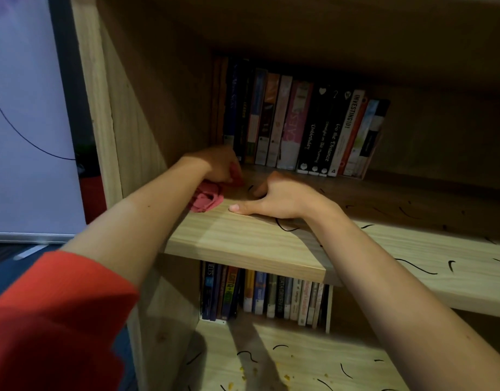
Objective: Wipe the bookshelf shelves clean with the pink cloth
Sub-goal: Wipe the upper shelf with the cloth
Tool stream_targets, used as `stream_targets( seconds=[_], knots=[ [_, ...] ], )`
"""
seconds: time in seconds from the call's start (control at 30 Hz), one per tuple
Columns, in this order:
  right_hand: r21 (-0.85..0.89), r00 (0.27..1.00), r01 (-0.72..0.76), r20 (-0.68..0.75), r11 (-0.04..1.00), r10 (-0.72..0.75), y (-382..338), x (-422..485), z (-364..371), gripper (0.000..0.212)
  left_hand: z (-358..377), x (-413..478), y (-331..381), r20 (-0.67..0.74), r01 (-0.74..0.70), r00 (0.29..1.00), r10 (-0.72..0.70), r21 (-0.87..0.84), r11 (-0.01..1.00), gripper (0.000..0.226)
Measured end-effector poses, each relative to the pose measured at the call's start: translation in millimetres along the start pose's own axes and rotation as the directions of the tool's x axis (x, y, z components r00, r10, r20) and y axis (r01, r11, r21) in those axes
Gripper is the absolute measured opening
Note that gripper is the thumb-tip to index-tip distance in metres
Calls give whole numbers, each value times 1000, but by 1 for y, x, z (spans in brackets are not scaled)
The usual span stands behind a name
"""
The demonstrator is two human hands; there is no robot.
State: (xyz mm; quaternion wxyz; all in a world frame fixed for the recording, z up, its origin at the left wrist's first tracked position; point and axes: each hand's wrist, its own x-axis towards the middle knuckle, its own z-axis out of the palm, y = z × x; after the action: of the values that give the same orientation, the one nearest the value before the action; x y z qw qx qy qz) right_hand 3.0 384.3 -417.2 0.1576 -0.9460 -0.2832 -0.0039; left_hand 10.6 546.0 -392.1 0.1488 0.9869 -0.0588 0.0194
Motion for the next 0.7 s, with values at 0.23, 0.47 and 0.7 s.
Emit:
stream_targets(
  seconds=[0.23, 0.47, 0.7],
  knots=[
    [40, 1000, 10, 17, 999, -11, -1, -3, -1, 70, 2, -3, -1, -138, 187, 976, -168, 146, 971, 36],
    [52, 1000, 9, 29, 999, -11, -5, -5, -3, 68, 4, -27, 4, -98, 156, 984, -149, 74, 985, 24],
    [20, 999, -21, 25, 1000, 20, 1, -21, -13, 54, 15, -45, 11, -132, 175, 980, -151, 192, 966, 26]
  ],
)
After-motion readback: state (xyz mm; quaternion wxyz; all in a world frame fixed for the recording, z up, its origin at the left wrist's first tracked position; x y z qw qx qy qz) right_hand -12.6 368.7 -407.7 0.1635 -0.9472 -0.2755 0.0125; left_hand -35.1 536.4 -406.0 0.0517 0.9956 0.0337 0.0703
